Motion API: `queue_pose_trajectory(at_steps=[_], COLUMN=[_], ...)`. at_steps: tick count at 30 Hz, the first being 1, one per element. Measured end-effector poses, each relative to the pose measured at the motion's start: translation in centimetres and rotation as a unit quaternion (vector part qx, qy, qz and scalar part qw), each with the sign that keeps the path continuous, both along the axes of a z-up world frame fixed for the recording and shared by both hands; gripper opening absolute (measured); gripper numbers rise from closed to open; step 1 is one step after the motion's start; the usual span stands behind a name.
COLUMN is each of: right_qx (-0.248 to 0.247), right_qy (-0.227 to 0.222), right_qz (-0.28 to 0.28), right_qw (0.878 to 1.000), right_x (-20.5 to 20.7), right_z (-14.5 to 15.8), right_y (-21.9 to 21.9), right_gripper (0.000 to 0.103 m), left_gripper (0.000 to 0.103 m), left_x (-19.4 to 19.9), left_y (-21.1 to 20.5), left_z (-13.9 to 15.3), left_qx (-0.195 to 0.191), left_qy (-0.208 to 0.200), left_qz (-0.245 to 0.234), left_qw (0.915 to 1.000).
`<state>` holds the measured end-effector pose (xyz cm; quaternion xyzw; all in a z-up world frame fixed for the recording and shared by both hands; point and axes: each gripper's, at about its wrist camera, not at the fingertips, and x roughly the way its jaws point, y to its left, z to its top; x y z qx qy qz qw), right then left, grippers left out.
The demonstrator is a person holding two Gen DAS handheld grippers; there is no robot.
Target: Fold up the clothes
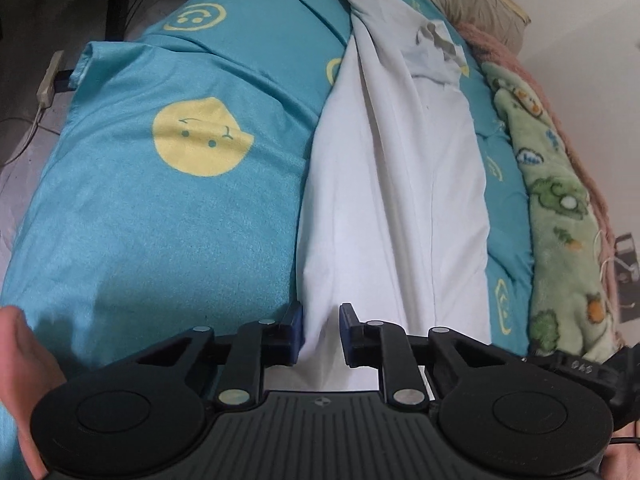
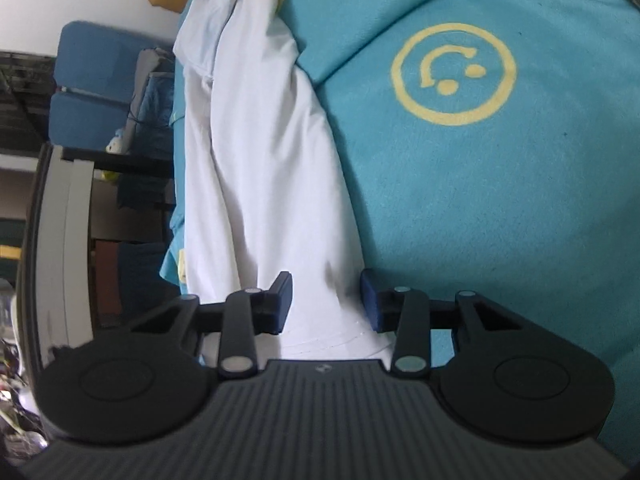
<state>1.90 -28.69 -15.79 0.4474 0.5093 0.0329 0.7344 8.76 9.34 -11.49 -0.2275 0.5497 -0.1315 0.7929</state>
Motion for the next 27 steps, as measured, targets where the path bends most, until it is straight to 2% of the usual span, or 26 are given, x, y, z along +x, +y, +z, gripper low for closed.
queue_pose_trajectory(at_steps=[3, 4, 7, 10, 12, 14, 15, 16, 20, 24, 27], right_qx=[-0.010, -0.014, -0.028, -0.026, -0.010, -0.003, -0.007, -0.012, -0.066, -0.108, -0.129], right_qy=[0.004, 0.005, 0.009, 0.015, 0.020, 0.022, 0.021, 0.019, 0.013, 0.011, 0.009], right_qz=[-0.001, 0.001, 0.015, 0.045, 0.046, 0.038, 0.035, 0.033, 0.043, 0.062, 0.100], right_qw=[1.000, 1.000, 0.999, 0.999, 0.999, 0.999, 0.999, 0.999, 0.997, 0.992, 0.986], right_x=[-0.3, -0.4, -0.5, -0.5, -0.6, -0.9, -1.0, -1.2, -1.4, -1.2, -0.6], right_z=[0.2, 0.3, 0.6, 0.6, 0.4, 0.3, 0.4, 0.5, 1.4, 1.5, 1.6], right_y=[0.3, 0.4, 1.1, 1.9, 1.9, 1.7, 1.6, 1.7, 2.7, 3.7, 5.0], right_gripper=[0.038, 0.038, 0.039, 0.039, 0.039, 0.039, 0.039, 0.040, 0.039, 0.039, 0.041], left_gripper=[0.024, 0.030, 0.039, 0.049, 0.045, 0.032, 0.019, 0.015, 0.016, 0.034, 0.052], left_x=[0.3, 0.4, 0.6, 0.6, 0.4, 0.2, 0.1, 0.0, -0.1, 0.2, 0.4], left_y=[0.3, 0.2, -0.3, -0.8, -1.0, -1.1, -1.1, -1.0, -0.7, -0.9, -2.1], left_z=[-0.3, -0.6, -1.0, -1.1, -1.2, -1.0, -0.9, -0.8, -0.9, -1.4, -1.1], left_qx=[0.002, 0.007, 0.018, 0.006, -0.007, -0.003, -0.003, -0.009, -0.005, 0.008, 0.019], left_qy=[0.010, 0.016, 0.029, 0.032, 0.038, 0.034, 0.032, 0.029, 0.029, 0.041, 0.032], left_qz=[0.016, 0.016, 0.011, -0.007, -0.016, -0.017, -0.016, -0.012, 0.009, 0.010, -0.022], left_qw=[0.9998, 0.9997, 0.9994, 0.9994, 0.9991, 0.9993, 0.9994, 0.9995, 0.9995, 0.9991, 0.9990])
